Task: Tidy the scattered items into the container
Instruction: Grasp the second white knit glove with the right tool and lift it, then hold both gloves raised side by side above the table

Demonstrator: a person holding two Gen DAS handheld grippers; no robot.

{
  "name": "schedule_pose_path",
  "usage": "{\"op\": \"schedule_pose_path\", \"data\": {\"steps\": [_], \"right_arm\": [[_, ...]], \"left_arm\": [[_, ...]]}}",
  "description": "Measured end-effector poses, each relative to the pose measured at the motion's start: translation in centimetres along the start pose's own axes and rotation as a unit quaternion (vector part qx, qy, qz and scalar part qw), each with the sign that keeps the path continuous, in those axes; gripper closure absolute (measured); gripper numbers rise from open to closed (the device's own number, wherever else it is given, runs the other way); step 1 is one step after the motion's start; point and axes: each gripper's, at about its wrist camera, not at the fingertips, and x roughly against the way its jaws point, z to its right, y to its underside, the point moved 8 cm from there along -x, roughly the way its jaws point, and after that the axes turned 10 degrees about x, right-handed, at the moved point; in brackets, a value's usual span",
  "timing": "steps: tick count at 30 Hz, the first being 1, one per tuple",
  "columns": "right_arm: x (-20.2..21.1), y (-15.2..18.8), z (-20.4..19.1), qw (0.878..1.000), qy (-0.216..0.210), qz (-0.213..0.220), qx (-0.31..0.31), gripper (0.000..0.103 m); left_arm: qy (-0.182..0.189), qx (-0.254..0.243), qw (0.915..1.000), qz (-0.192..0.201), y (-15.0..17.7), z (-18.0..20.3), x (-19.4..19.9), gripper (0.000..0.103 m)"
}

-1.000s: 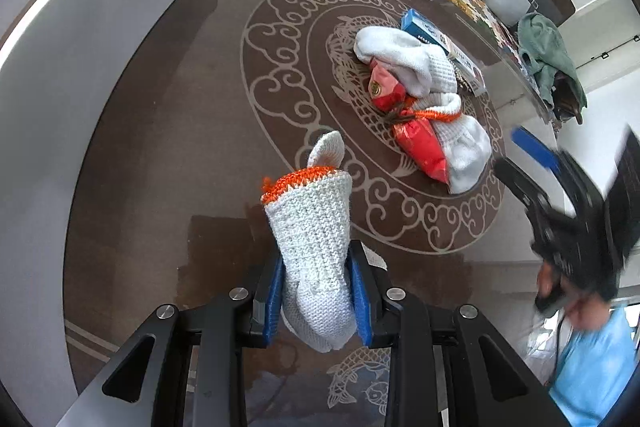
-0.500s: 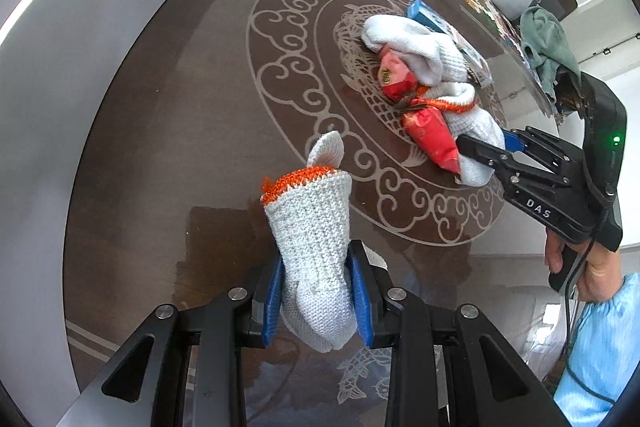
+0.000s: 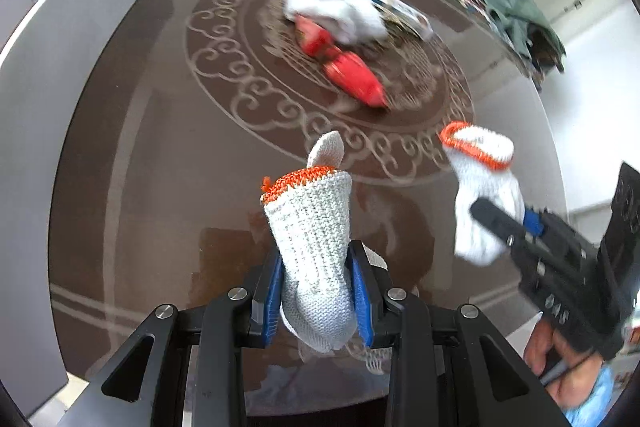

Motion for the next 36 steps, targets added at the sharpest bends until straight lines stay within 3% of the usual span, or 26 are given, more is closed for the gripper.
{"op": "schedule_pose_path", "data": {"steps": [6,14,22,36], "right_arm": [[1.4,4.2,-1.4,0.998,0.012,0.008,-0.068,0.071],[2.7,5.9,-1.2,0.995,0.034,0.022,-0.088,0.071],[3.3,5.8,-1.5,0.993,0.04,0.044,-0.102,0.071],[4.4,4.7,-3.6,0.993,0.028,0.065,-0.098,0.071]], "left_arm": [[-0.007,-0.036,0.9993,-0.006,3.4,1.6,-0.2,0.073],[-0.009,-0.045,0.9989,0.005,5.1,2.1,-0.1,0.073],[-0.023,-0.044,0.9983,0.032,4.9,1.9,0.6,0.073],[-0.003,-0.039,0.9984,0.041,4.9,1.7,1.4,0.073]]}}
